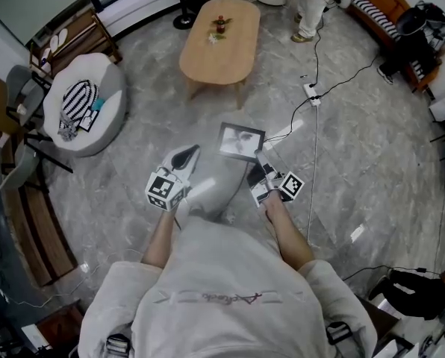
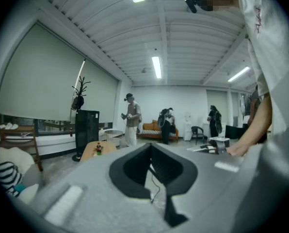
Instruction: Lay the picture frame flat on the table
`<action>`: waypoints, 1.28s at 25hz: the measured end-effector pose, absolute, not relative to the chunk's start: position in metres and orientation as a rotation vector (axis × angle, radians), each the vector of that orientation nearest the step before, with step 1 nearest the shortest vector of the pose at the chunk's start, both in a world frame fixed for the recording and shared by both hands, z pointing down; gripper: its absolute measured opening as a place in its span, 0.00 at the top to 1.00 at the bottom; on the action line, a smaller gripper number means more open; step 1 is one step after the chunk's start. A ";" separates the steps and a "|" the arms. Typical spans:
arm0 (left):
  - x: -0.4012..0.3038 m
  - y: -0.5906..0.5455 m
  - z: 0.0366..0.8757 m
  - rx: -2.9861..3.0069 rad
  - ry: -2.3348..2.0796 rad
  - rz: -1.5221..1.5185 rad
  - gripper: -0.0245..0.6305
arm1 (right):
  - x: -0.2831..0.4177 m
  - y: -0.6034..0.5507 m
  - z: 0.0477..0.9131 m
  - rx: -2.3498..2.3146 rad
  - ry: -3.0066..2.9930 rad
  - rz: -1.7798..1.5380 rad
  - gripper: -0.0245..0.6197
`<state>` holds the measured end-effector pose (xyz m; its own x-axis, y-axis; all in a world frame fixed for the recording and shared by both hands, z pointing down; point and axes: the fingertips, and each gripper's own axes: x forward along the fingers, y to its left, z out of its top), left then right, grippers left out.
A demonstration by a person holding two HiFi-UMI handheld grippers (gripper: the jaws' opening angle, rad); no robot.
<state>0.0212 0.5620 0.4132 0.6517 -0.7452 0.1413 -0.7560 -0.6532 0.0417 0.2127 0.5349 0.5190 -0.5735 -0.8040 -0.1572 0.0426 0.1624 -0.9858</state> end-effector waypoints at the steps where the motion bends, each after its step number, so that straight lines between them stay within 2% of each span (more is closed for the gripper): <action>1: 0.023 0.561 0.414 2.768 -1.260 0.173 0.96 | 0.216 0.535 0.520 -0.732 1.723 -1.495 0.84; 16: 0.027 0.520 0.423 2.765 -1.268 0.156 0.96 | 0.214 0.497 0.533 -0.729 1.712 -1.522 0.84; 32: 0.015 0.404 0.429 2.734 -1.289 0.123 0.96 | 0.198 0.384 0.538 -0.730 1.752 -1.537 0.84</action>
